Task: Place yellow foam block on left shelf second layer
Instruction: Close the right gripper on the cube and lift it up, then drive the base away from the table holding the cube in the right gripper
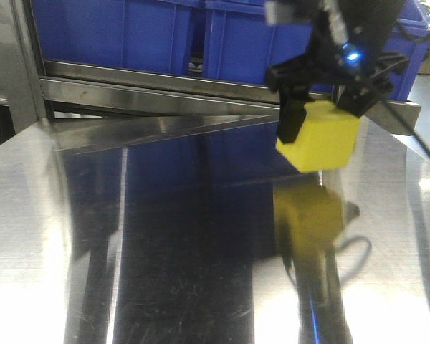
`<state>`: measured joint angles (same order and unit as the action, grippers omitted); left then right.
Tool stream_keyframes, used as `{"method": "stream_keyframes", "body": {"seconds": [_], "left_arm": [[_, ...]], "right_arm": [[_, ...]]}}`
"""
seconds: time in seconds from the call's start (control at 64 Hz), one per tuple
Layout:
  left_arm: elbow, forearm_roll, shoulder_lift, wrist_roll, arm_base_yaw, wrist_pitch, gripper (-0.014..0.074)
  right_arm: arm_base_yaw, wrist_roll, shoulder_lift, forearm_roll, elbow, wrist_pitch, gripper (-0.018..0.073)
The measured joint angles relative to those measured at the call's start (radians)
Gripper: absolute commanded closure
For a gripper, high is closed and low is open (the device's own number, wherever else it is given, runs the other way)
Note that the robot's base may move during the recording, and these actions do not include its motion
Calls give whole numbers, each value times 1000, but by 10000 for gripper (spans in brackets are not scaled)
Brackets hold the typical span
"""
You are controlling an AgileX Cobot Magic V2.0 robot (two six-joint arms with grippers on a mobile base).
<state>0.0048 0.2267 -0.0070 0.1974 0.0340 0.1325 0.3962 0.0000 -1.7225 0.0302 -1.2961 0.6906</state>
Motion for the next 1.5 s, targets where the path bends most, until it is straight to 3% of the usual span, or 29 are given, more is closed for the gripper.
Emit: {"method": "stream_keyframes", "body": {"seconds": [0.187, 0.468, 0.687, 0.843, 1.499], "left_arm": [[0, 0, 0, 0, 0, 0, 460], [0, 0, 0, 0, 0, 0, 460], [0, 0, 0, 0, 0, 0, 460], [0, 0, 0, 0, 0, 0, 460], [0, 0, 0, 0, 0, 0, 460]], "right_arm": [[-14, 0, 272, 16, 276, -210, 323], [-18, 0, 786, 18, 651, -403, 323], [-18, 0, 1240, -16, 845, -422, 323], [-18, 0, 1480, -62, 899, -344, 323], [-18, 0, 1552, -72, 903, -304, 323]]}}
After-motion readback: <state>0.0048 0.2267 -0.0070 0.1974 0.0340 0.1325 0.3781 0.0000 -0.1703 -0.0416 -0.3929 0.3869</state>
